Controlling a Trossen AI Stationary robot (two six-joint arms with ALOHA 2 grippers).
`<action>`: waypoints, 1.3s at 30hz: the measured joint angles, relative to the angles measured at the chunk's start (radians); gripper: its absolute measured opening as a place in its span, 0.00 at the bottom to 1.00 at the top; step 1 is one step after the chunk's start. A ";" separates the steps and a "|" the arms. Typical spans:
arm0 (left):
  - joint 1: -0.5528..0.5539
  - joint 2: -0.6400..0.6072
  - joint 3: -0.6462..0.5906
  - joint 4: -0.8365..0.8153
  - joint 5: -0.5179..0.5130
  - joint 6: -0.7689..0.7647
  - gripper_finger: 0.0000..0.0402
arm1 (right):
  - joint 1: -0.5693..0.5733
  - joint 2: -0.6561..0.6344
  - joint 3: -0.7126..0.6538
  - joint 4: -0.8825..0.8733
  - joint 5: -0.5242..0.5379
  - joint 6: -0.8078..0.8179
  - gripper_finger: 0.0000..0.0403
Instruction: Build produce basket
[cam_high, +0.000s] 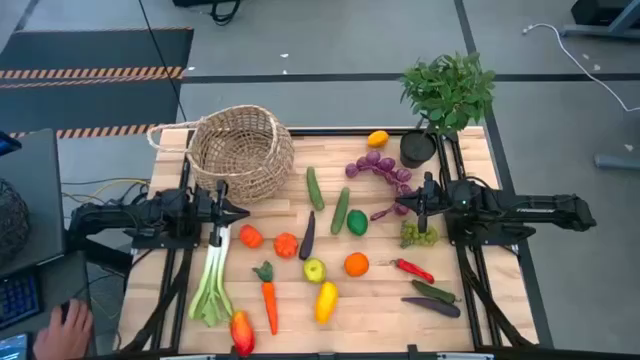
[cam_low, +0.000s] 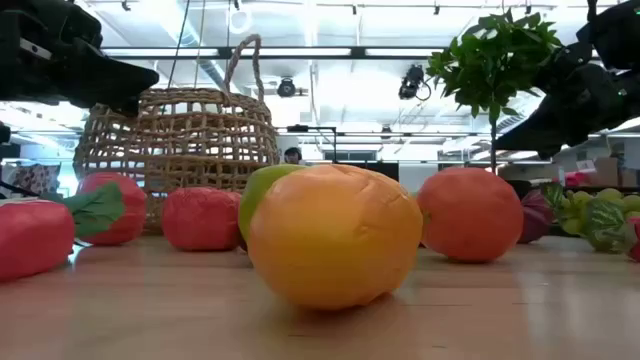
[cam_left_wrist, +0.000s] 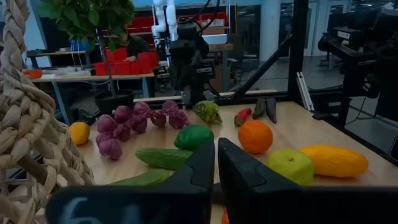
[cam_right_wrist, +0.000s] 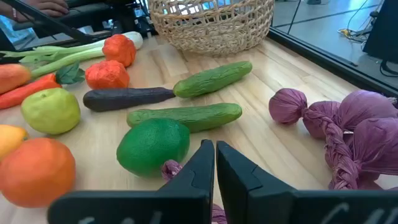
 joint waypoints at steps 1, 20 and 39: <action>0.000 0.000 0.000 0.000 0.000 0.000 0.07 | 0.000 0.000 0.000 0.000 0.000 0.000 0.06; 0.000 0.000 0.000 0.000 0.000 0.000 0.08 | 0.000 0.000 0.000 0.000 0.000 0.000 0.06; 0.000 0.000 0.000 0.000 0.000 0.000 0.09 | 0.000 0.000 0.000 0.000 0.000 0.000 0.06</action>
